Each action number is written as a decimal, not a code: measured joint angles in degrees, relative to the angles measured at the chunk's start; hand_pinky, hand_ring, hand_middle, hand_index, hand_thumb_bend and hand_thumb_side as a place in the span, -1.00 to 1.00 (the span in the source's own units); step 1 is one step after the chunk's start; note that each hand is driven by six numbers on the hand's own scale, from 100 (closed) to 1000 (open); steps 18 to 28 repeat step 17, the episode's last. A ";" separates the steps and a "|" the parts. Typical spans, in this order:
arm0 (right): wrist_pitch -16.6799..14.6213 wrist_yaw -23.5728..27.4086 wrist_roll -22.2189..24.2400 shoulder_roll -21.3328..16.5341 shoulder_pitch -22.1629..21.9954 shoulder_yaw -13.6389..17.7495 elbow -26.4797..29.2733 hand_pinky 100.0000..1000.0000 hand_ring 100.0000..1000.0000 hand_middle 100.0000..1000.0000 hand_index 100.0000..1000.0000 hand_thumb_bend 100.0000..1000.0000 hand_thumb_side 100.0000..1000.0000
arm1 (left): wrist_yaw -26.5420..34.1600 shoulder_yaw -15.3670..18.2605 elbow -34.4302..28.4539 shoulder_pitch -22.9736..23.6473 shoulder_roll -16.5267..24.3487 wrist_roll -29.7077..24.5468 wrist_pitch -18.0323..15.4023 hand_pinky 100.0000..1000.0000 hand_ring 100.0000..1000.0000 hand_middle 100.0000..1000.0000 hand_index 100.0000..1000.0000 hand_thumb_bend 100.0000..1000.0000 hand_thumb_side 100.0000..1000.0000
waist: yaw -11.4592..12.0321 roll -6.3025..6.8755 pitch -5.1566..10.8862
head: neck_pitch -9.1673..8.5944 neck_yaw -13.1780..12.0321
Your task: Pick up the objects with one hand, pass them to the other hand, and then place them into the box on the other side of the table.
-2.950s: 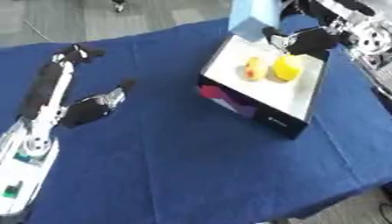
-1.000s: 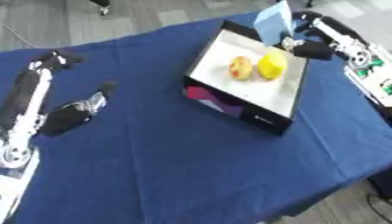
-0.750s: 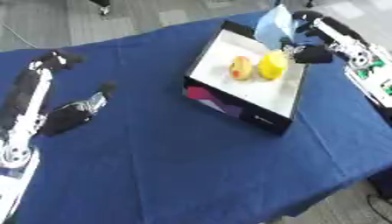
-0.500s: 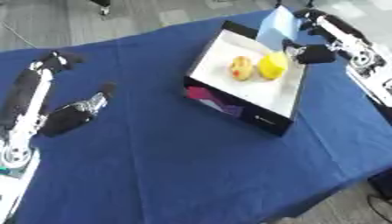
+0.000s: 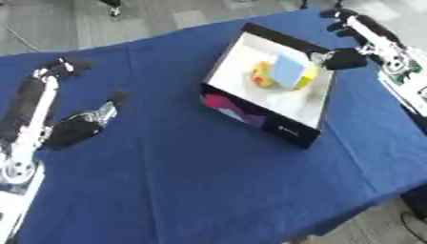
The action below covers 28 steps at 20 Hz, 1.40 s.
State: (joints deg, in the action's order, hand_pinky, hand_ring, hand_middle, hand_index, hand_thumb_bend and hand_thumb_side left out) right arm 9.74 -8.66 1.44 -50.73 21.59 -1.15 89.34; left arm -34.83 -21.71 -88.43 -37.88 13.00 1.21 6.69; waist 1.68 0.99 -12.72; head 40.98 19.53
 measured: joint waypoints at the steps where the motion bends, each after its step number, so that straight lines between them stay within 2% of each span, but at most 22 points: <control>1: -0.45 -0.59 0.45 0.00 0.44 -0.01 -0.09 0.81 0.80 0.94 0.88 -0.25 -0.70 | 0.00 0.00 0.00 0.01 -0.01 -0.01 0.00 0.65 0.48 0.42 0.56 -0.14 0.33 | 0.03 0.00 0.00 | 0.01 0.00; 7: -2.98 -3.44 2.93 0.04 1.13 -0.02 -1.39 0.80 0.77 0.89 0.84 -0.26 -0.76 | 0.00 0.00 0.02 0.05 -0.02 -0.02 0.01 0.66 0.48 0.42 0.56 -0.14 0.33 | 0.09 0.00 0.00 | 0.05 0.00; 8: -3.11 -3.47 3.06 0.04 1.13 -0.02 -1.41 0.78 0.76 0.97 0.87 -1.00 -0.86 | 0.00 0.00 0.02 0.05 -0.02 -0.02 0.01 0.65 0.48 0.42 0.56 -0.17 0.33 | 0.09 0.00 0.00 | 0.05 0.00; 9: -3.16 -3.48 3.11 0.09 1.21 -0.01 -1.45 0.78 0.76 0.97 0.88 -1.00 -0.68 | 0.00 0.02 0.02 0.08 -0.02 -0.01 0.02 0.65 0.48 0.42 0.56 -0.19 0.33 | 0.02 0.00 0.00 | 0.05 -0.06; 11: -2.67 -3.07 2.63 1.02 1.84 1.00 -1.53 0.78 0.76 0.97 0.88 -1.00 -0.60 | 0.08 0.39 -0.01 0.17 -0.02 0.22 0.19 0.65 0.48 0.42 0.56 -0.21 0.33 | -0.31 0.00 0.00 | 0.05 -0.52; 12: -2.14 -2.56 2.09 1.74 1.85 1.82 -1.22 0.77 0.76 0.99 0.91 -1.00 -0.37 | 0.26 0.62 -0.05 0.21 0.00 0.40 0.33 0.65 0.48 0.41 0.56 -0.40 0.39 | -0.30 0.11 0.00 | 0.05 -0.78; 14: -1.57 -1.20 0.77 3.30 1.12 3.56 0.23 0.77 0.76 1.00 0.92 -1.00 -0.28 | 0.97 1.41 -0.55 0.52 0.10 1.07 0.92 0.64 0.47 0.41 0.57 -0.58 0.47 | -0.21 0.36 0.00 | 0.19 -1.77; 15: -1.52 -0.47 -0.01 3.99 0.34 4.35 1.24 0.77 0.73 0.98 0.89 -1.00 -0.36 | 1.52 1.89 -0.98 0.71 0.24 1.63 1.34 0.63 0.46 0.41 0.57 -0.74 0.52 | -0.20 0.40 0.00 | 0.22 -2.41; 16: -1.46 0.36 -0.82 4.54 -0.56 5.10 2.32 0.76 0.72 0.97 0.87 -1.00 -0.29 | 2.22 2.44 -1.49 0.99 0.59 2.29 1.78 0.62 0.46 0.41 0.56 -0.81 0.53 | -0.20 0.40 0.01 | 0.23 -3.14; 17: -1.27 1.29 -1.72 4.87 -1.49 5.84 3.47 0.76 0.70 0.97 0.86 -1.00 -0.35 | 3.11 3.04 -2.12 1.37 1.04 3.02 2.23 0.62 0.46 0.42 0.55 -1.00 0.59 | -0.19 0.44 0.02 | 0.24 -3.89; 28: -1.27 1.29 -1.72 4.87 -1.49 5.84 3.47 0.76 0.70 0.97 0.86 -1.00 -0.35 | 3.11 3.04 -2.12 1.37 1.04 3.02 2.23 0.62 0.46 0.42 0.55 -1.00 0.59 | -0.19 0.44 0.02 | 0.24 -3.89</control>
